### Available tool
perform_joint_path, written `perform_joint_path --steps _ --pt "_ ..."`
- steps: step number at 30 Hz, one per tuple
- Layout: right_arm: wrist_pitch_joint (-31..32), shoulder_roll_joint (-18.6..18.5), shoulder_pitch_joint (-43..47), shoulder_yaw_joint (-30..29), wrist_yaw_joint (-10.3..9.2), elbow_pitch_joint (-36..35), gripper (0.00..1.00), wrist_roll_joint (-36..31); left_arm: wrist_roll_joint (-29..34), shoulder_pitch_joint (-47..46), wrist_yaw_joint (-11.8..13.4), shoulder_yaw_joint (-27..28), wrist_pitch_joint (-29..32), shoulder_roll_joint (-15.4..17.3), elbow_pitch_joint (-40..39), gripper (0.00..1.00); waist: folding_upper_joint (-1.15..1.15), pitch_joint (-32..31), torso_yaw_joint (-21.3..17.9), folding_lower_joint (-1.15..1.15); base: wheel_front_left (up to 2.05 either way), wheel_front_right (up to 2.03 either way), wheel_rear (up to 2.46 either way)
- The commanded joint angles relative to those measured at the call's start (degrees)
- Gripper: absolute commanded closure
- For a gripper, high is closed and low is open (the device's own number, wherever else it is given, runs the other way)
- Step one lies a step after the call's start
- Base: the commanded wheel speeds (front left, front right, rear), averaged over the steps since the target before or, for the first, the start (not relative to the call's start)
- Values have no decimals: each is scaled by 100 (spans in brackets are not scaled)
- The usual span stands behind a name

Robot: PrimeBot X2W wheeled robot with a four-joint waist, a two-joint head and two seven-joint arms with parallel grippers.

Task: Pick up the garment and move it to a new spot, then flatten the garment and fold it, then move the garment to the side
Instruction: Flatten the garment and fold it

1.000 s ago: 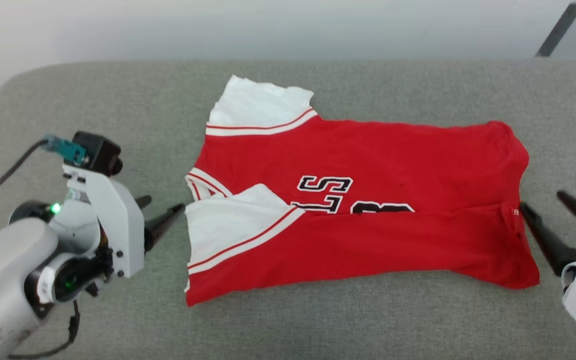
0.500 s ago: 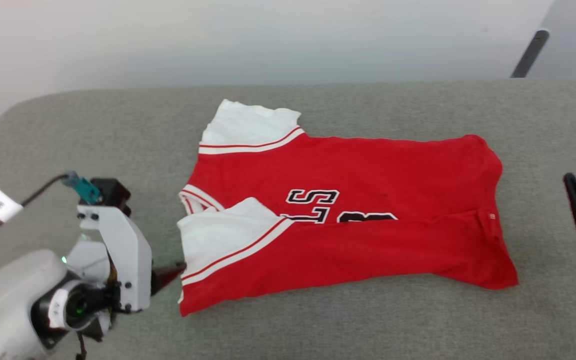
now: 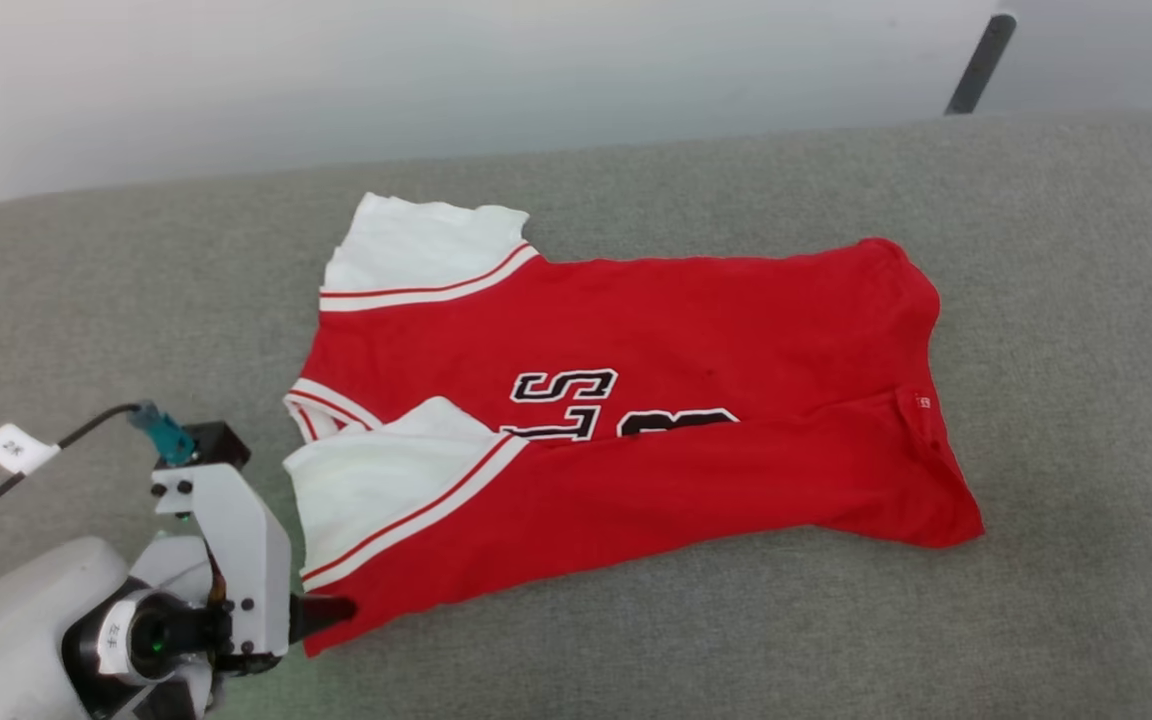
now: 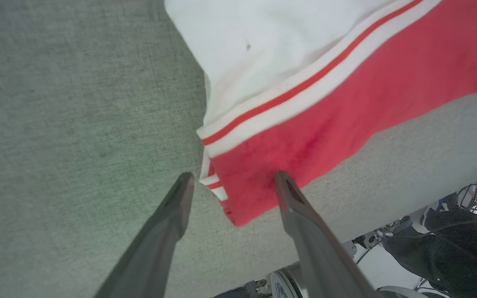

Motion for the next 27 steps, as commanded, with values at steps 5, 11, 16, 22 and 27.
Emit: perform_joint_path --steps 5,11,16,22,27 --pt "6 80 51 -66 -4 -64 0 -46 -165 146 31 -2 104 -76 214 0 0 139 -95 0 0 0 0" --pt "66 122 40 -102 -4 -106 0 -6 -250 196 31 -63 252 -198 482 0 0 248 -79 0 0 0 0" --pt "370 104 38 34 -4 -67 0 107 -325 199 -173 -47 337 -344 708 100 0 313 -53 0 0 0 0" --pt "1392 -65 81 355 -4 -70 0 378 -227 49 -369 24 288 -344 809 100 0 419 0 0 0 0 0" --pt "2337 -270 -74 641 -4 76 0 519 -117 -100 -370 62 265 -398 808 100 0 540 106 0 0 0 0"
